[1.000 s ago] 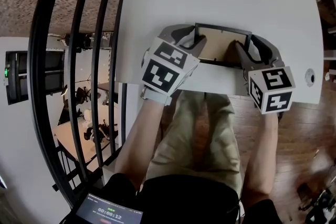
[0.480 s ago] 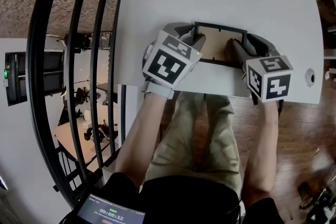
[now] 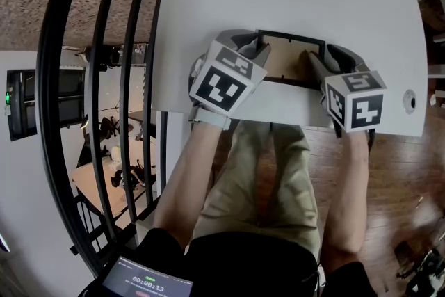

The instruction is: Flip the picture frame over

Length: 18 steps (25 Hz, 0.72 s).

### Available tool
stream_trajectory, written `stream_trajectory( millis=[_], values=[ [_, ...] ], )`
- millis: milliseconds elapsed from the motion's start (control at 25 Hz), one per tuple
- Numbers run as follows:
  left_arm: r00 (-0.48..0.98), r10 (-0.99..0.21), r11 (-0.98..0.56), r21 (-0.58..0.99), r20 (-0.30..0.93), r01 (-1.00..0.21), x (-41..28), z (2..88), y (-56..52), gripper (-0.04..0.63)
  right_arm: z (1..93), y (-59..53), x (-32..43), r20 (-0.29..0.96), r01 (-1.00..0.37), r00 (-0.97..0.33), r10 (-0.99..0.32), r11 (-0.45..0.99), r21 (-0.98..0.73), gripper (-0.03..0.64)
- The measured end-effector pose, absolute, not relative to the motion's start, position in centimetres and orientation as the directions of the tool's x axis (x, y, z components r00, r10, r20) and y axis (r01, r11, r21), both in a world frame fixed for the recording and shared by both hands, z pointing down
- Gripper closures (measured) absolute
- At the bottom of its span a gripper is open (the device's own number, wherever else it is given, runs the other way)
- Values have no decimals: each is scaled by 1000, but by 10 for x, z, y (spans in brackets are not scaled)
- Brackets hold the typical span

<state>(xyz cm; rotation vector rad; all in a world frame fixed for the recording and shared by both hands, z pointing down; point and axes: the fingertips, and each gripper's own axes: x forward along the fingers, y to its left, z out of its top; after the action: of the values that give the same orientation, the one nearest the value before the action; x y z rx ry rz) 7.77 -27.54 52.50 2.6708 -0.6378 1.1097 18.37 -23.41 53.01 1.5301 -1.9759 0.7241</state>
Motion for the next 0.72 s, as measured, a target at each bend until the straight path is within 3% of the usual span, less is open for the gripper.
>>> stream_trajectory(
  millis=[360,560,720],
  values=[
    [689,-368,-868,34,625,-495,48,485,-221,497,473,-186,169,587,-975,-205,-783,217,-52,457],
    [729,-392,-851,79,560,-518,26,450,-169,549,440,-130,155,530,-982,-180,-829,187,-41,582],
    [756,-430,-836,98,494,-540,-4,412,-125,580,422,-75,132,524,-983,-181,-833,174,-64,622]
  ],
)
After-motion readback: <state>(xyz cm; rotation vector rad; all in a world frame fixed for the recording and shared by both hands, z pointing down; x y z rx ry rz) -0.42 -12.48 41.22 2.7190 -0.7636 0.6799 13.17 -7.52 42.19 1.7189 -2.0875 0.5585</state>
